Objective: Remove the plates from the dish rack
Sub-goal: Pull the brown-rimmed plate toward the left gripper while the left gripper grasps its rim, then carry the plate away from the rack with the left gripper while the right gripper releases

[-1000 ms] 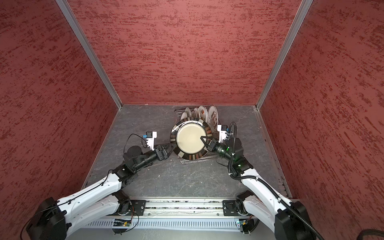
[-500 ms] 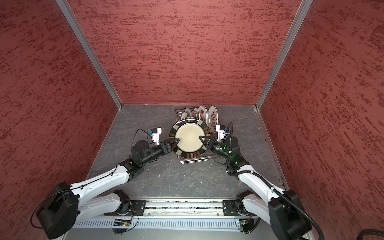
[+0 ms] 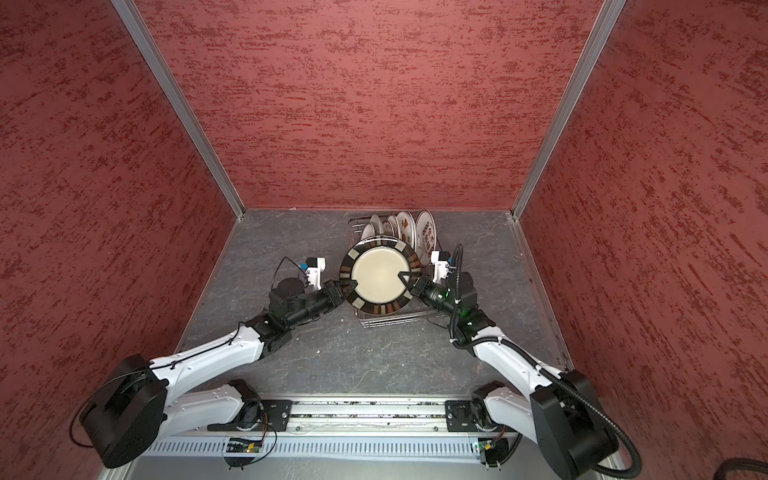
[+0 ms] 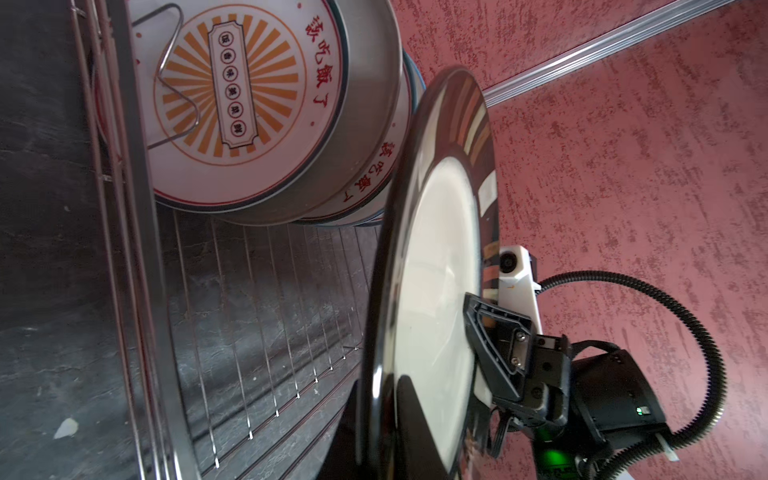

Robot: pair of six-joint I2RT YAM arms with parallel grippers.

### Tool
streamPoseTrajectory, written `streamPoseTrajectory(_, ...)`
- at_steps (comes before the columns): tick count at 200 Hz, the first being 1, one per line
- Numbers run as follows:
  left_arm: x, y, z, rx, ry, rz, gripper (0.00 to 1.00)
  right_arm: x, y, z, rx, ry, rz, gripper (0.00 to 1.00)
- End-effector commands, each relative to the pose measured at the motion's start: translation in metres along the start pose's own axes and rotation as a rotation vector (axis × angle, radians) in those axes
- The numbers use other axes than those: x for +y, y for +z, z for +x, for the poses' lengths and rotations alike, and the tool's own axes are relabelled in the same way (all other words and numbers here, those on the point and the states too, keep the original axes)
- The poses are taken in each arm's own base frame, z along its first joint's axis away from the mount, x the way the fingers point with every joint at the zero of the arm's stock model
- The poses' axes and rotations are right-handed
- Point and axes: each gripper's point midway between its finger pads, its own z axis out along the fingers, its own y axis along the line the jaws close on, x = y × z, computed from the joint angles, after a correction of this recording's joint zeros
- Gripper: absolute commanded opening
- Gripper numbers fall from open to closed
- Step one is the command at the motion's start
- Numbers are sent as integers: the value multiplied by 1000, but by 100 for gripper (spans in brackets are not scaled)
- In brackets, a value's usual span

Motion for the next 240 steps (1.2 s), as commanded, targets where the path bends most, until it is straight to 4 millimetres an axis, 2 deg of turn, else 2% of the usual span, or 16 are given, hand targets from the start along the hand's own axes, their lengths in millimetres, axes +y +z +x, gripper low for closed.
streamPoseTrajectory(1,-6,3,1,17,46,18,6,58,-2,-18,-54,-101,-186,13)
streamPoseTrajectory(19,-9,4,1,24,34,31,0,57,1,-16,-38,-99,-186,15)
streamPoseTrajectory(40,-18,3,-3,11,33,72,0,60,3,-13,-17,-123,-201,22)
streamPoseTrajectory(53,-19,0,-6,-5,24,84,0,60,4,-13,-9,-132,-202,34)
streamPoseTrajectory(60,-19,-1,-7,-11,20,87,0,60,5,-12,-5,-136,-200,45)
streamPoseTrajectory(69,-20,-3,-9,-17,17,87,0,61,5,-12,2,-141,-195,64)
streamPoseTrajectory(75,-19,-5,-10,-23,15,85,0,60,5,-12,3,-139,-191,73)
streamPoseTrajectory(88,-19,-7,-13,-30,6,83,0,59,5,-12,3,-135,-187,87)
streamPoseTrajectory(107,-19,-9,-17,-33,-17,85,0,58,5,-11,6,-126,-175,97)
streamPoseTrajectory(145,-19,-24,-32,-85,-17,85,0,55,-2,-15,-37,-145,-145,99)
streamPoseTrajectory(163,-24,-36,-41,-119,-8,106,0,65,-9,-14,-41,-235,-175,99)
streamPoseTrajectory(170,-17,-41,-41,-120,-22,76,0,68,-12,-13,-44,-254,-183,99)
streamPoseTrajectory(223,-7,-77,-64,-217,-41,45,0,76,-25,-10,-60,-361,-186,99)
streamPoseTrajectory(240,-4,-84,-68,-240,-45,32,0,73,-24,-6,-28,-449,-121,99)
